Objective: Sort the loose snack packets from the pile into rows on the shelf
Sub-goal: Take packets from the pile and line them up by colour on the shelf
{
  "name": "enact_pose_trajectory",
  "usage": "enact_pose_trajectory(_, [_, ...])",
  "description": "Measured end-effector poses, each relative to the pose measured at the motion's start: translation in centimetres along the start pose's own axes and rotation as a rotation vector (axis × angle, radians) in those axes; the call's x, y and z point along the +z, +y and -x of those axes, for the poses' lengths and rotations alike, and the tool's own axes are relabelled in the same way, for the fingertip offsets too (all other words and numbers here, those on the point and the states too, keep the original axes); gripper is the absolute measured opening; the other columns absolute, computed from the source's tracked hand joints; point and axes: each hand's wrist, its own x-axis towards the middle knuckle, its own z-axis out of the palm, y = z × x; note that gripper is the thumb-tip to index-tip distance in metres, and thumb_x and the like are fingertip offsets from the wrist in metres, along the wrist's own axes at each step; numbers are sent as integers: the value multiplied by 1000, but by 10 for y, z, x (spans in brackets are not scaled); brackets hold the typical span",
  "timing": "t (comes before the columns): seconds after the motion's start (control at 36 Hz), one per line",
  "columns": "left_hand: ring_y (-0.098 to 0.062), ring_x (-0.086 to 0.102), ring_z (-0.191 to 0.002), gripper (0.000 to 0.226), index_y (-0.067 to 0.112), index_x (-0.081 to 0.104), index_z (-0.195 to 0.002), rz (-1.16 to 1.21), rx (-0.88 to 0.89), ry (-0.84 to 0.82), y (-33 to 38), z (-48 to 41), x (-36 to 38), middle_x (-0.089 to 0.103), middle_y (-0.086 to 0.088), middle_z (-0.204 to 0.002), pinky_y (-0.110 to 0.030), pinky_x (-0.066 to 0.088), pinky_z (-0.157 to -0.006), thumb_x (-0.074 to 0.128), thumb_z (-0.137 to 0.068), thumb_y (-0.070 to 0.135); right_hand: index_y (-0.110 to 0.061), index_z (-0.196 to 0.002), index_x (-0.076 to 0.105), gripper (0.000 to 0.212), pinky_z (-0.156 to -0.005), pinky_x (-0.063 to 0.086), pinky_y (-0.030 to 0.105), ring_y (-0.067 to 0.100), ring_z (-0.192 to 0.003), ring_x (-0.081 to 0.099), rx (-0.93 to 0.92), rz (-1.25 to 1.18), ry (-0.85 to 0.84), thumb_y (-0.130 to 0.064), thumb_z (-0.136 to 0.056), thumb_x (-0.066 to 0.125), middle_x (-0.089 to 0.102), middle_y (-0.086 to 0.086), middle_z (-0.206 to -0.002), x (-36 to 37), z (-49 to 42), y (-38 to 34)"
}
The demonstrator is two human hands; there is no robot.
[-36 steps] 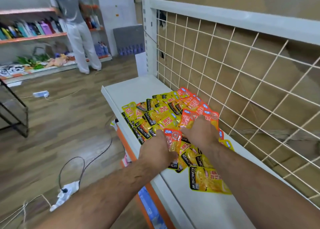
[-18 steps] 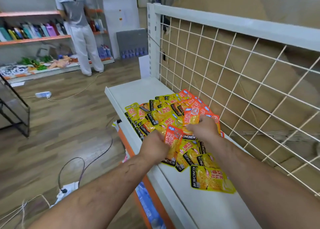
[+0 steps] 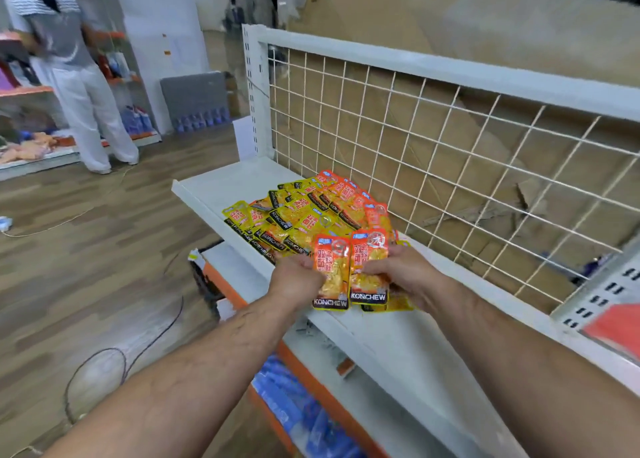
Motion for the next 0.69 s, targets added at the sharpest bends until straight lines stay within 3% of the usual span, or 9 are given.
enact_pose_trajectory(0.11, [-15,43,-48,25,12,52,-70,37,14,-136,-2,33,2,49,-3,-59,-17,33,-45,71,-77,-2,-14,-100,74,25,-85,54,48,35,-98,71,19,-4,81,-22,-77,81,77,7,-97,2,43,20])
enact_pose_trajectory(0.19, [-2,39,-35,35,15,46,-65,69,27,-235,-2,61,7,45,5,-51,-13,29,-35,70,-81,-4,-16,-94,75,46,-87,53,55,40,-99,69,63,-28,164,-37,-54,85,76,10,-95,1,74,34])
enact_pose_trajectory(0.25, [1,43,-35,29,13,54,-66,98,29,-287,-4,78,12,54,4,-54,-12,32,-36,69,-81,-6,-19,-92,76,50,-91,52,58,37,-97,70,68,-69,213,-42,-48,83,77,8,-93,-2,95,43])
enact_pose_trajectory(0.31, [-6,53,-47,15,8,65,-76,105,25,-324,-4,95,18,64,-4,-69,-12,37,-40,70,-80,-5,-17,-92,76,32,-91,53,54,35,-92,72,68,-129,275,-36,-66,82,77,8,-92,-6,115,53])
enact_pose_trajectory(0.36, [-9,57,-53,16,9,67,-76,101,36,-359,-5,110,25,66,-4,-71,-12,40,-43,70,-79,-6,-14,-94,75,17,-85,56,46,29,-83,73,80,-185,328,-24,-80,77,77,9,-93,-12,133,64])
enact_pose_trajectory(0.44, [-10,59,-55,21,12,66,-73,83,52,-423,-7,133,37,67,-4,-71,-15,44,-48,69,-77,-8,-10,-97,74,15,-76,58,36,27,-82,73,90,-240,385,-13,-82,75,77,11,-94,-24,161,76])
enact_pose_trajectory(0.58, [-20,62,-63,20,13,66,-69,28,92,-486,-5,160,62,69,-6,-72,-30,51,-63,72,-74,-5,-5,-96,74,18,-84,59,45,31,-84,74,92,-256,497,-6,-78,76,77,12,-91,-51,205,94])
enact_pose_trajectory(0.69, [-14,58,-55,19,13,65,-71,4,107,-567,1,186,86,65,-2,-67,-20,41,-50,71,-76,-5,-6,-95,74,14,-74,60,40,29,-79,74,93,-308,577,-6,-81,75,76,13,-90,-68,241,109])
